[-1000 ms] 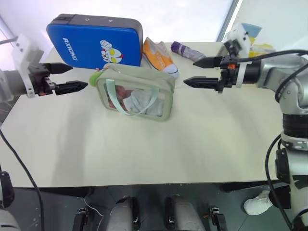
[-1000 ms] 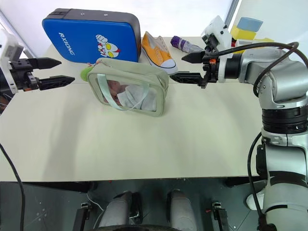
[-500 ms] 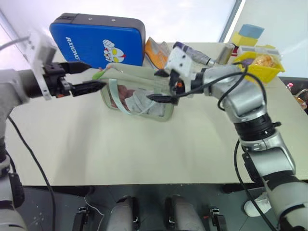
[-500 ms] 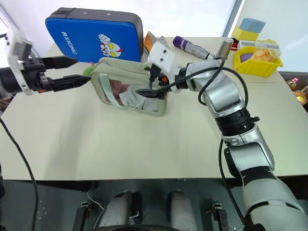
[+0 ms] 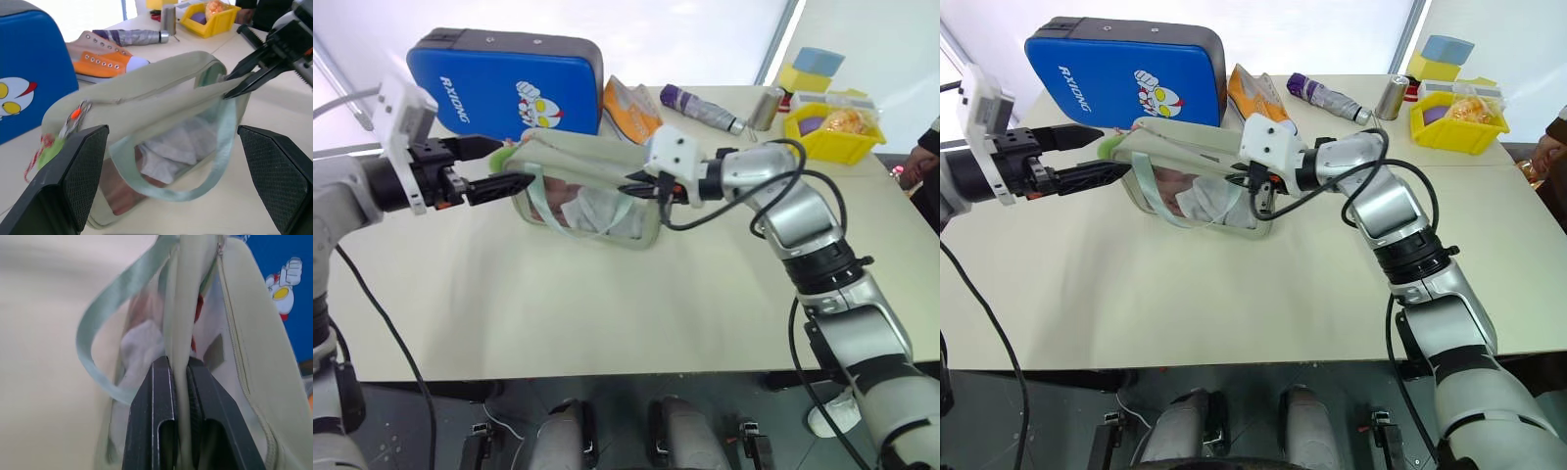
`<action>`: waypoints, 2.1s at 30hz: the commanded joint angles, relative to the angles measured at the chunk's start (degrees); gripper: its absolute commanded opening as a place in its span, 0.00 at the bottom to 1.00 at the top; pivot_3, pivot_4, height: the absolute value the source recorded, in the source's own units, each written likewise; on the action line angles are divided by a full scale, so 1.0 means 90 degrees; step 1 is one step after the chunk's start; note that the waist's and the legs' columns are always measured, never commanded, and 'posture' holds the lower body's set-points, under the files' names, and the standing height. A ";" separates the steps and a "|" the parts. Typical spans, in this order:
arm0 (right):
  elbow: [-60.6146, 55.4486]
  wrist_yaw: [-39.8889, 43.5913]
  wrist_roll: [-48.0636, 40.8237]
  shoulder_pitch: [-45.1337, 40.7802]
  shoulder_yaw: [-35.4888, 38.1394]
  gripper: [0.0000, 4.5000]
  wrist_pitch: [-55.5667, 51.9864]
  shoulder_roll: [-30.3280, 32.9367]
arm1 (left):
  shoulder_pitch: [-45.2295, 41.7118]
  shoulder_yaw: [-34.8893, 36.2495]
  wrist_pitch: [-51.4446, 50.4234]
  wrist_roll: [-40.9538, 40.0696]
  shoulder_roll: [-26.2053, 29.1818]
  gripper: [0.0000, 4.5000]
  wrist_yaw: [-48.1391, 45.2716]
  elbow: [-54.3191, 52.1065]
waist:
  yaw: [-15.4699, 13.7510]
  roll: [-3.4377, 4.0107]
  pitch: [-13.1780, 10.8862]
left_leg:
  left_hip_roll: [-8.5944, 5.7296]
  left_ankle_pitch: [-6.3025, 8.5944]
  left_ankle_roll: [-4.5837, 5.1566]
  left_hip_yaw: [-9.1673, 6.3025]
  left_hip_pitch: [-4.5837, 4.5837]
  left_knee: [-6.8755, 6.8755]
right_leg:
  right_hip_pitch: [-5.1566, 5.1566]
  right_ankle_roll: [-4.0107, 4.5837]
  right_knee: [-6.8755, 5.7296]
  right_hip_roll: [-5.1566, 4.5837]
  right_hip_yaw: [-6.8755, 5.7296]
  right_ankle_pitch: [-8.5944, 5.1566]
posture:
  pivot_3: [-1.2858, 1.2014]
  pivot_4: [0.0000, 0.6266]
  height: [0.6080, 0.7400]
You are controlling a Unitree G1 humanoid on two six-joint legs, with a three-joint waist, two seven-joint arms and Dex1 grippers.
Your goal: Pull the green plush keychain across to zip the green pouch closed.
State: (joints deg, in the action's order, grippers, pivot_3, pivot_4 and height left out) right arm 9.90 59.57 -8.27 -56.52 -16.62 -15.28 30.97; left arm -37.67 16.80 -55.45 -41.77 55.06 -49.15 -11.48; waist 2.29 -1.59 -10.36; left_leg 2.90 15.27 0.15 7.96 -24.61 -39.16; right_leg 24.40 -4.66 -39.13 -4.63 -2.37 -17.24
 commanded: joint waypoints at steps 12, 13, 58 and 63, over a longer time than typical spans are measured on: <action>-0.0400 0.0726 -0.0357 0.0435 0.0500 0.28 -0.0142 0.0342 | -0.0095 0.0163 0.0256 0.0033 0.0101 1.00 0.0148 0.0068 | 0.0015 0.0000 0.0000 | 0.0005 -0.0002 -0.0003 0.0000 0.0012 0.0000 | -0.0008 0.0000 -0.0005 0.0001 0.0001 0.0000 | 0.52 0.24 1.00; -0.0526 0.0708 -0.0364 0.0444 0.0525 0.38 -0.0243 0.0377 | -0.0082 0.0162 0.0276 0.0052 0.0107 1.00 0.0144 0.0093 | 0.0010 0.0000 0.0000 | 0.0005 -0.0002 -0.0003 0.0000 0.0012 0.0000 | -0.0008 0.0000 -0.0006 0.0001 0.0001 0.0000 | 0.52 0.24 1.00; -0.1570 0.0419 -0.0797 0.1148 0.1021 0.00 -0.1675 0.0963 | 0.1541 0.0413 0.0653 0.0205 -0.0389 0.13 0.0455 0.0171 | -0.0008 -0.0003 0.0002 | 0.0004 -0.0001 -0.0002 0.0000 0.0014 0.0003 | -0.0011 0.0001 0.0000 -0.0003 0.0001 0.0000 | 0.52 0.24 1.00; -0.1546 0.0391 -0.0744 0.1182 0.1012 0.00 -0.1626 0.0987 | 0.1258 0.0452 0.0677 0.0286 -0.0070 0.01 0.0274 0.0383 | -0.0002 -0.0003 0.0002 | 0.0004 -0.0001 -0.0002 0.0001 0.0014 0.0003 | -0.0010 0.0001 0.0000 -0.0003 0.0001 0.0000 | 0.52 0.24 1.00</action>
State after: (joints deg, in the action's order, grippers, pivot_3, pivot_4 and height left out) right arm -2.18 63.31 -14.74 -45.15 -8.39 -30.55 39.39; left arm -24.92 19.16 -50.60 -39.34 52.69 -46.12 -7.73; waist 2.27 -1.62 -10.34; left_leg 2.94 15.26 0.13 7.96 -24.48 -39.14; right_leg 24.31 -4.65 -39.13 -4.65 -2.36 -17.25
